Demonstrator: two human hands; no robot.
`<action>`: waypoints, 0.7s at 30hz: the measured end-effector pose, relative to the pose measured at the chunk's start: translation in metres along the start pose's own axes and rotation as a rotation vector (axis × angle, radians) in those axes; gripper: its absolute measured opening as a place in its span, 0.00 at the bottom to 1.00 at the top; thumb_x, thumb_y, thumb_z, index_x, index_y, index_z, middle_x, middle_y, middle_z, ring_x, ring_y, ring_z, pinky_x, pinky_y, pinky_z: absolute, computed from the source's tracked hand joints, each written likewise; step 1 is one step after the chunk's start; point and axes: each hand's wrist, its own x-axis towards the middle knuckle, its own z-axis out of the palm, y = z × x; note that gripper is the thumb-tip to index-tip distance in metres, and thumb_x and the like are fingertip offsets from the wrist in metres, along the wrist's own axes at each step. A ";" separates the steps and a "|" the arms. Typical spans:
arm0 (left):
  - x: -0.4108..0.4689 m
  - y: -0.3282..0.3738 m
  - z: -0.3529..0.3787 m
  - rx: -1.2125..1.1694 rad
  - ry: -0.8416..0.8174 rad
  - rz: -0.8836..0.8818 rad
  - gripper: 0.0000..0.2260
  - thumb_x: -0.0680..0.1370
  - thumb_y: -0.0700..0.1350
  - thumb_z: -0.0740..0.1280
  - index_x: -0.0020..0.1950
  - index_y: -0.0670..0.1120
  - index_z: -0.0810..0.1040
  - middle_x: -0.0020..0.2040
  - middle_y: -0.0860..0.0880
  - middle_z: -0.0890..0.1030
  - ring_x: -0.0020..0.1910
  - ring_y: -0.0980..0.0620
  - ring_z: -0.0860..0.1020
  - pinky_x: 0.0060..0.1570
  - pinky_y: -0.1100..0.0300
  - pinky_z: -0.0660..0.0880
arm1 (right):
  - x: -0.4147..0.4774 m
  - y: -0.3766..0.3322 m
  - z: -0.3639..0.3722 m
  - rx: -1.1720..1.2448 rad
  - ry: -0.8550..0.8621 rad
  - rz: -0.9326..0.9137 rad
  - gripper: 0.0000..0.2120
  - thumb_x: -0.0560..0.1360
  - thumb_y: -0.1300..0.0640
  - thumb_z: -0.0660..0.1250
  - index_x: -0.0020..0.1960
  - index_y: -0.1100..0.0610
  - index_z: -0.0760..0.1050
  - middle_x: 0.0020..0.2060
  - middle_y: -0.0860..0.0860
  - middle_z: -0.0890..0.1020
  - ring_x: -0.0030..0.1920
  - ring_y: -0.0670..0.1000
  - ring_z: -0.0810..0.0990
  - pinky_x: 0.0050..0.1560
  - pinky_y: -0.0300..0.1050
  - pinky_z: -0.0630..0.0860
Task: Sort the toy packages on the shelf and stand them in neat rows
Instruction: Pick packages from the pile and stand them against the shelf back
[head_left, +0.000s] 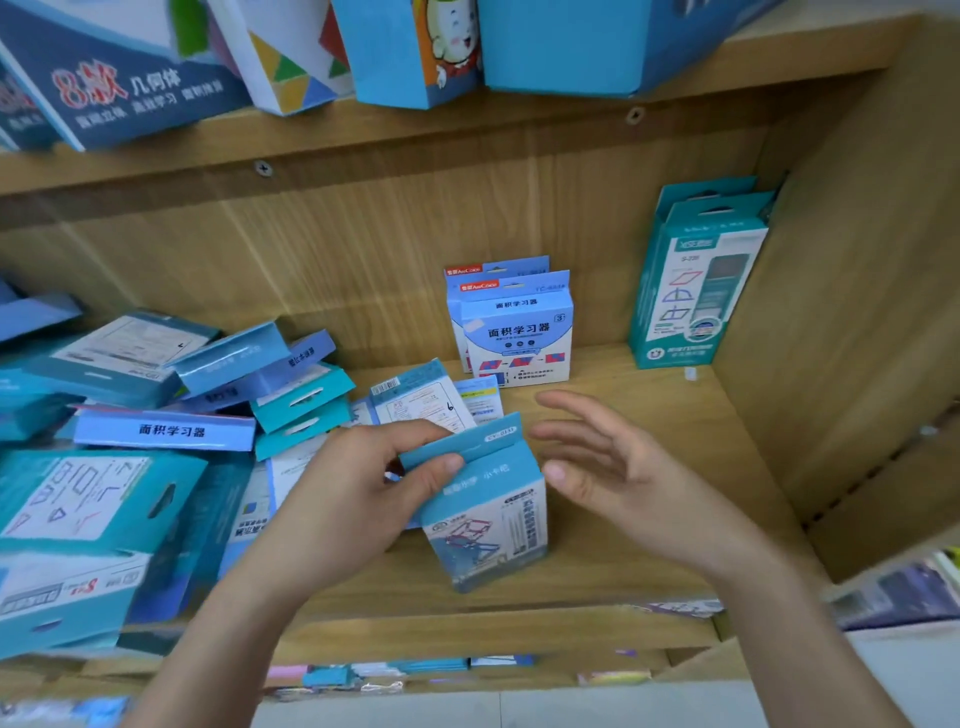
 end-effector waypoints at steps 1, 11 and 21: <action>0.000 0.000 0.002 0.060 0.037 0.008 0.04 0.76 0.49 0.67 0.44 0.54 0.81 0.37 0.62 0.82 0.36 0.62 0.79 0.33 0.71 0.71 | -0.005 -0.003 0.002 -0.034 0.030 -0.018 0.33 0.68 0.47 0.70 0.69 0.35 0.60 0.64 0.41 0.73 0.60 0.40 0.76 0.61 0.40 0.72; 0.070 0.066 0.031 0.104 0.032 0.294 0.08 0.76 0.52 0.63 0.49 0.53 0.80 0.39 0.55 0.82 0.39 0.58 0.78 0.41 0.59 0.74 | -0.030 -0.030 -0.035 -0.362 0.371 -0.167 0.40 0.69 0.56 0.74 0.62 0.23 0.54 0.51 0.33 0.77 0.53 0.36 0.77 0.48 0.33 0.77; 0.172 0.006 0.048 1.065 0.002 0.393 0.31 0.71 0.48 0.73 0.71 0.57 0.65 0.67 0.45 0.70 0.63 0.42 0.69 0.54 0.47 0.71 | 0.002 -0.004 -0.081 -0.465 0.660 0.055 0.31 0.71 0.58 0.72 0.66 0.42 0.59 0.62 0.47 0.77 0.61 0.46 0.76 0.46 0.41 0.78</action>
